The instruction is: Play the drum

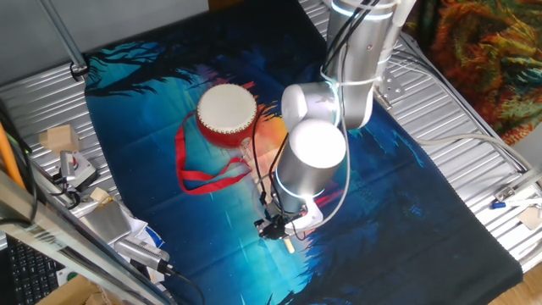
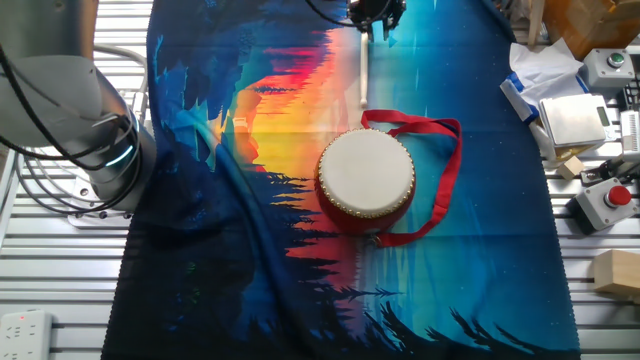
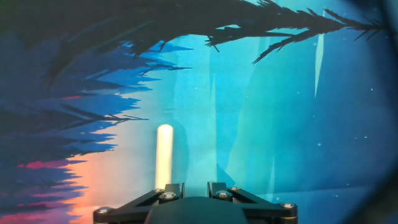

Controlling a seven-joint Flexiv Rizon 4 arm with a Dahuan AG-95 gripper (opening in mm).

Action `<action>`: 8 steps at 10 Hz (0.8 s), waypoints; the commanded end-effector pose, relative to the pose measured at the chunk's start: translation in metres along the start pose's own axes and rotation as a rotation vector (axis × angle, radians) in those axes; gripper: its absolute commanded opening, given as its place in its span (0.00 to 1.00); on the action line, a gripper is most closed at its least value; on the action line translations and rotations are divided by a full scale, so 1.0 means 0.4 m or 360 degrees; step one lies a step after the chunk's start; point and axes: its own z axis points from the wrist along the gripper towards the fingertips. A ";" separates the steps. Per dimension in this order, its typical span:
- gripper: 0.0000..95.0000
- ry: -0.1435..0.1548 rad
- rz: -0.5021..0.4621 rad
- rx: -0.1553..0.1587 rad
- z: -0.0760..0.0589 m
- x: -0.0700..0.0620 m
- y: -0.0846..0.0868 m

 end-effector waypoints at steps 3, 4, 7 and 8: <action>0.20 0.0035 0.0045 -0.0152 -0.047 -0.002 0.003; 0.20 0.0033 0.0049 -0.0178 -0.047 -0.002 0.003; 0.20 0.0024 0.0059 -0.0241 -0.043 0.000 0.006; 0.20 0.0025 0.0057 -0.0245 -0.042 0.000 0.009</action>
